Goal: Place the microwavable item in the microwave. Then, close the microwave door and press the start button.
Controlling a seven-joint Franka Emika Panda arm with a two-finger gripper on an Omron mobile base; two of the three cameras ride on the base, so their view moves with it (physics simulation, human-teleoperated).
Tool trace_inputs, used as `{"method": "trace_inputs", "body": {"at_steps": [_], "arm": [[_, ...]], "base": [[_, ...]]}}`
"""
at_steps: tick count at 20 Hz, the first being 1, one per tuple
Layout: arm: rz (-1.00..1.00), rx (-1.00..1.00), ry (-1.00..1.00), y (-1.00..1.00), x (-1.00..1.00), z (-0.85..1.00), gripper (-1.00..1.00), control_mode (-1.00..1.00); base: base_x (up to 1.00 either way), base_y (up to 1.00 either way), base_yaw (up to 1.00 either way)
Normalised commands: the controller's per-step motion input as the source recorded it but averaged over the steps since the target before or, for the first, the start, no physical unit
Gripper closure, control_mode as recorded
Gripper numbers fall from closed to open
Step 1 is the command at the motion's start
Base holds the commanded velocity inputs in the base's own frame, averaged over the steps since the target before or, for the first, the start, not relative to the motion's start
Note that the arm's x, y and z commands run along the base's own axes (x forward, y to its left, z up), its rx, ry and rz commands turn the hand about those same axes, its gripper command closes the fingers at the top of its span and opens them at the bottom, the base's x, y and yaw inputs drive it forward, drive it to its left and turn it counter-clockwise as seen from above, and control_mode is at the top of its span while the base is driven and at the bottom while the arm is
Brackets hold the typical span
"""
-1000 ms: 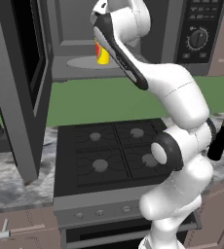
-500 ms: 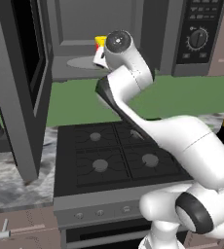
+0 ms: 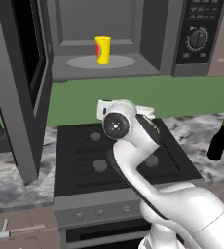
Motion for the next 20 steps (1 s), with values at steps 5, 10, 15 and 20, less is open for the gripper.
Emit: {"method": "trace_inputs", "body": {"at_steps": [5, 10, 15, 20], "arm": [[-0.01, -0.29, -0.33, 0.44, -0.55, -0.10, -1.00, -1.00], [-0.03, -0.24, -0.24, 0.89, -0.06, 0.00, -1.00, -1.00], [-0.03, -0.15, -0.34, 0.98, 0.00, -0.01, -1.00, -1.00], [-0.01, -0.08, -0.38, 1.00, -0.01, 0.00, -1.00, -1.00]], "base": [[0.00, 0.00, 0.00], [0.00, 0.00, 0.00], [0.00, 0.00, 0.00], [0.00, 0.00, 0.00]]}}
